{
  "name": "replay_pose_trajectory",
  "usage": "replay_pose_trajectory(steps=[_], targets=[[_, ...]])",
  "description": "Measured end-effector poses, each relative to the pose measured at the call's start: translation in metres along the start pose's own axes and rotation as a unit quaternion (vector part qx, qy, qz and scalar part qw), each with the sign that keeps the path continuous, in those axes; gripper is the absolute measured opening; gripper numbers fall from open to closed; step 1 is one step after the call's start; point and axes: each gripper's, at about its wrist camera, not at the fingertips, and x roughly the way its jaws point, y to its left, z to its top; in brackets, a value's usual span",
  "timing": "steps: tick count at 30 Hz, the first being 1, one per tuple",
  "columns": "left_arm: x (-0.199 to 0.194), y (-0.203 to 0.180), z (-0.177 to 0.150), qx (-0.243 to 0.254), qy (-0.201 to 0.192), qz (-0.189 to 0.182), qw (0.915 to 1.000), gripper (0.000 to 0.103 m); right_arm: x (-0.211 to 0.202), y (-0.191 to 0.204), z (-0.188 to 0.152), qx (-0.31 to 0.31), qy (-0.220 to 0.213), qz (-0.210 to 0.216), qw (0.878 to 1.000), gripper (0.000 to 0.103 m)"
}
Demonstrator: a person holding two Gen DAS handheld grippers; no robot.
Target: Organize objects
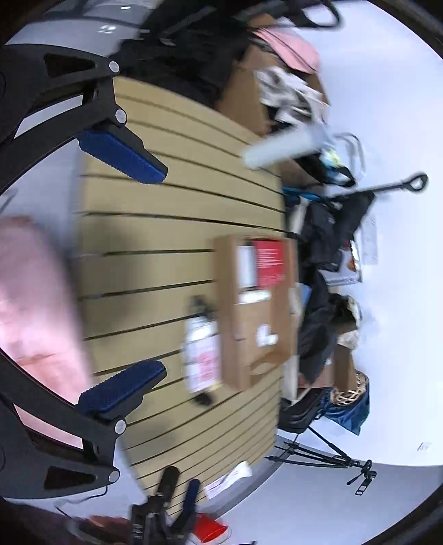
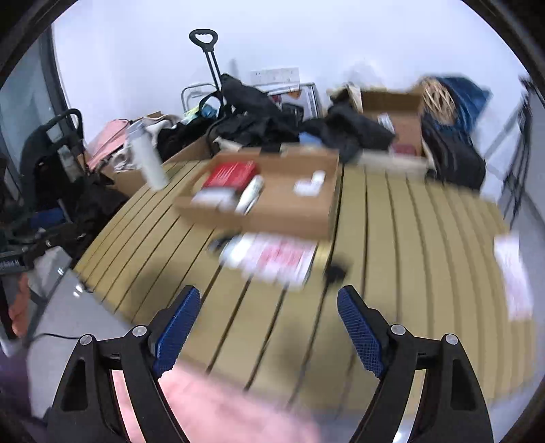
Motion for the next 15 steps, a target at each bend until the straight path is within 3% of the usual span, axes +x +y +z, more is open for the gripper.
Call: replay_pose_trajectory(steps=[3,5,7,10,14,15], targets=[[-0.027,-0.007,-0.048,-0.017,0.013,-0.059,0.9980,0.103,-0.022,0.021,-0.058,0.038,-0.002,0.036,0.999,0.086],[-0.025,-0.011,-0.051,-0.022,0.030,-0.067,0.9971,0.103,-0.024,0.031,-0.077,0.039,0.012,0.043,0.998,0.086],[-0.020,-0.012,-0.044,-0.026,0.023,-0.070,0.9969,0.103,-0.019,0.037,-0.082,0.019,0.030,0.030,0.999,0.086],[-0.010,-0.011,-0.037,-0.043,0.019,-0.076,0.9960,0.103,-0.017,0.039,-0.080,0.003,0.022,0.000,1.000,0.086],[0.009,-0.010,-0.039,-0.047,0.017,-0.076,0.9959,0.101,-0.005,0.033,-0.084,0.017,0.033,0.003,0.999,0.086],[0.017,-0.009,-0.040,-0.041,0.013,-0.073,0.9964,0.101,-0.001,0.032,-0.086,0.013,0.039,0.007,0.999,0.081]])
